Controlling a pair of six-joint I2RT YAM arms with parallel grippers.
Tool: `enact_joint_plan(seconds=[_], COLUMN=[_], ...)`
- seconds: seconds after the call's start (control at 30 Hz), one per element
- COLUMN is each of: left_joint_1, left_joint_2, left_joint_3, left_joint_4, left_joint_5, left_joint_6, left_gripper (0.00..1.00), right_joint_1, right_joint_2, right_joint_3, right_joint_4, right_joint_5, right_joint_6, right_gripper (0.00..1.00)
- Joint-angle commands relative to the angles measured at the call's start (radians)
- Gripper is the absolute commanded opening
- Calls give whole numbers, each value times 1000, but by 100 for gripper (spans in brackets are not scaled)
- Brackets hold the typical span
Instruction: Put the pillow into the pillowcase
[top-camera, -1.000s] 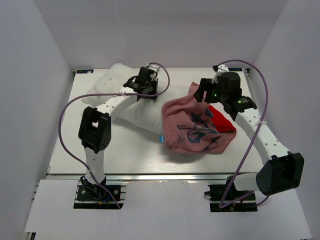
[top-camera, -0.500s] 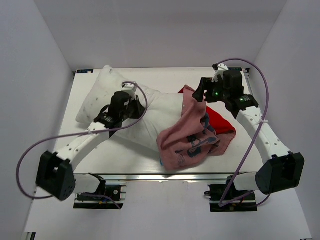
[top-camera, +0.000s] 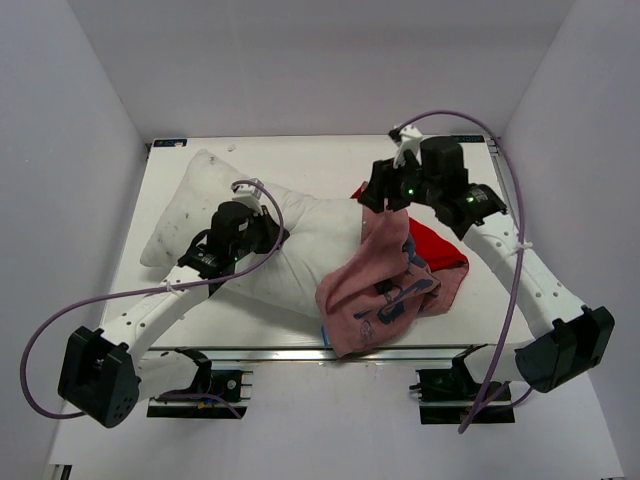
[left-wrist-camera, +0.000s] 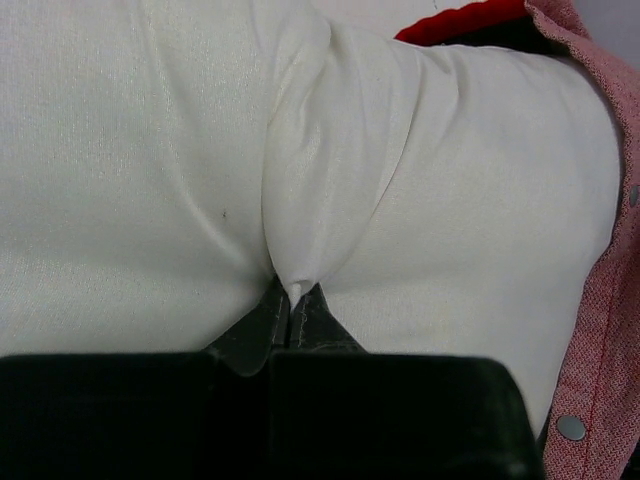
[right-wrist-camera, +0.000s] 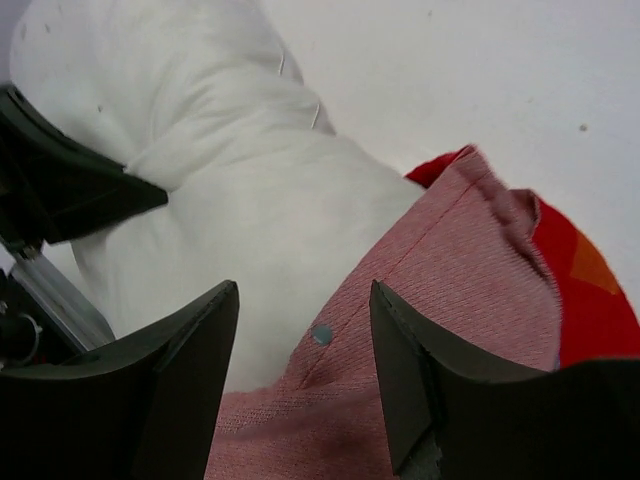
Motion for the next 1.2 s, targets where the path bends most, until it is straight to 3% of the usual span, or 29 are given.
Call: enact_joint_plan(seconds=[0.0, 0.37, 0.47, 0.5, 0.67, 0.8, 0.97, 1.17], left_joint_1=[-9, -9, -9, -9, -9, -9, -9, -9], left_joint_2=[-44, -100, -115, -118, -130, -124, -106, -84], left_joint_3=[-21, -50, -60, -64, -74, -67, -42, 1], left_joint_4=[-10, -3, -7, -7, -2, 3, 13, 12], left_joint_5=[56, 52, 47, 47, 49, 61, 84, 101], left_joint_6=[-30, -44, -44, -44, -49, -44, -36, -18], left_gripper=[0, 0, 0, 0, 0, 0, 0, 0], right_joint_1=[66, 123, 125, 125, 136, 188, 260, 304], right_joint_2=[-18, 52, 61, 61, 43, 11, 12, 150], right_joint_3=[-70, -101, -99, -101, -72, -4, 43, 201], right_joint_4=[-46, -38, -38, -38, -39, -46, -21, -4], right_joint_5=[60, 250, 253, 249, 175, 112, 56, 33], right_joint_6=[-42, -107, -124, -127, -141, -144, -136, -101], right_gripper=[60, 56, 46, 37, 14, 1, 0, 0])
